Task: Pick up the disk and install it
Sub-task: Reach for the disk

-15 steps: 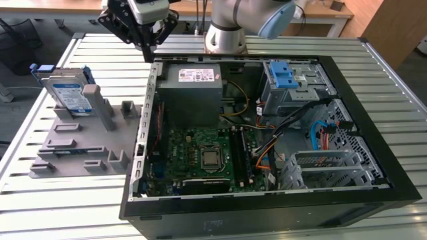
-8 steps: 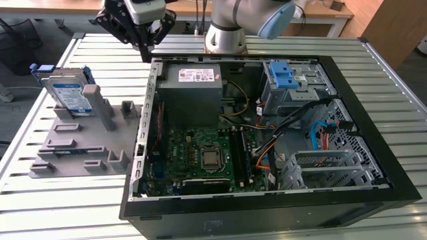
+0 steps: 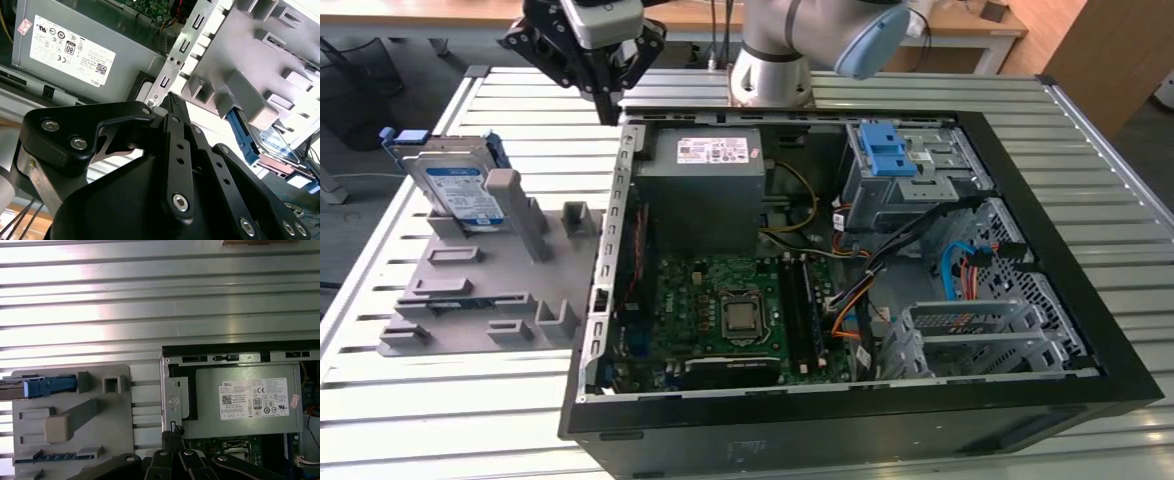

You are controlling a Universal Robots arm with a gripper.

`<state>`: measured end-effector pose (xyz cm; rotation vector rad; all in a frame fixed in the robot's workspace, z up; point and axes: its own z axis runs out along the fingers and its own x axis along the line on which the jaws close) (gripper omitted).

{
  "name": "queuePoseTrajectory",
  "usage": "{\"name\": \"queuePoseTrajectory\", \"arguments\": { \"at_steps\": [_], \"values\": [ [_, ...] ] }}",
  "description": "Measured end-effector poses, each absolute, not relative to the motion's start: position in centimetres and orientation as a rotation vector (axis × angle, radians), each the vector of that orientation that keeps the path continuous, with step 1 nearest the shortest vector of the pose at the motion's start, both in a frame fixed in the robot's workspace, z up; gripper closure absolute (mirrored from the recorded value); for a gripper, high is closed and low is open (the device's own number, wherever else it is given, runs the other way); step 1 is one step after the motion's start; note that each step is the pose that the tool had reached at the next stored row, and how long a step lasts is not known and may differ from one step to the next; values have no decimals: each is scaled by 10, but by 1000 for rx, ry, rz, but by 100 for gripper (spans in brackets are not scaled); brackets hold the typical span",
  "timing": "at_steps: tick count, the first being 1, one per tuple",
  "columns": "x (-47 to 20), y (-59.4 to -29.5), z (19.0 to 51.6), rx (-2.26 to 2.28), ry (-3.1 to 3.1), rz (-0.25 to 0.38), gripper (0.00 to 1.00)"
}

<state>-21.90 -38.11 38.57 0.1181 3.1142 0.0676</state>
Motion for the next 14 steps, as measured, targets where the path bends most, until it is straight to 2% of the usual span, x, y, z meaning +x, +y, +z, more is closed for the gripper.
{"name": "queuePoseTrajectory", "arguments": {
  "at_steps": [14],
  "values": [
    [-229,-379,385,118,3114,68,89]
  ]
}}
